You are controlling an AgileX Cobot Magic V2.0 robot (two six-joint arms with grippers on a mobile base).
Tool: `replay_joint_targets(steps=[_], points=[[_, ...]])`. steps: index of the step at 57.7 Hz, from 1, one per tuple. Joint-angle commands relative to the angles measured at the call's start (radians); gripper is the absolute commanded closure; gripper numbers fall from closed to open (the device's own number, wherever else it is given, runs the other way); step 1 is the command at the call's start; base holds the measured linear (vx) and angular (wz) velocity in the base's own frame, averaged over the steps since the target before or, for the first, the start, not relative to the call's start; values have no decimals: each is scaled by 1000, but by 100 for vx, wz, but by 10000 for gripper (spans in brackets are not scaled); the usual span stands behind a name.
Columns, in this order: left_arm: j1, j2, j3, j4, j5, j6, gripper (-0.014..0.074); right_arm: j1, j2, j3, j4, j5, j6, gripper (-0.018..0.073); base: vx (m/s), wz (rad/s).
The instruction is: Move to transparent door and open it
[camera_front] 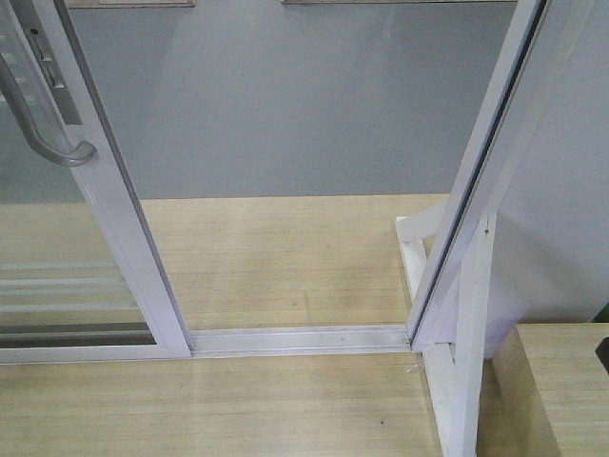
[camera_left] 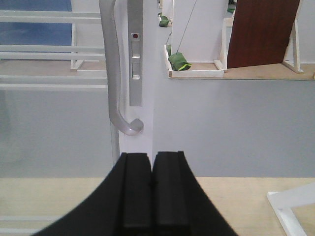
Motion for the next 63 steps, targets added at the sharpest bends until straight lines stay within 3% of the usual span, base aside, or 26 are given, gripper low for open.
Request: replay_joint_targets(steps=[1,47,52,58,63], points=[[-9,1,-24,-7,-62,0,603,-5,2,-26,-6,-57,3,564,0,0],[-9,4,-24,-6,-35,0,603,-5,2,-26,-10,-58,2,561,0,0],[-8,4,-24,-20,-39,64,603,-5,2,-26,-10,-58,2,561,0,0],[-8,4,-24,-146,-44,216,603,-5,2,-26,-10,-57,2,561,0,0],[-8,4,-24,-208,-55,311,603,-5,2,-26,-10,-57,2,561,0,0]])
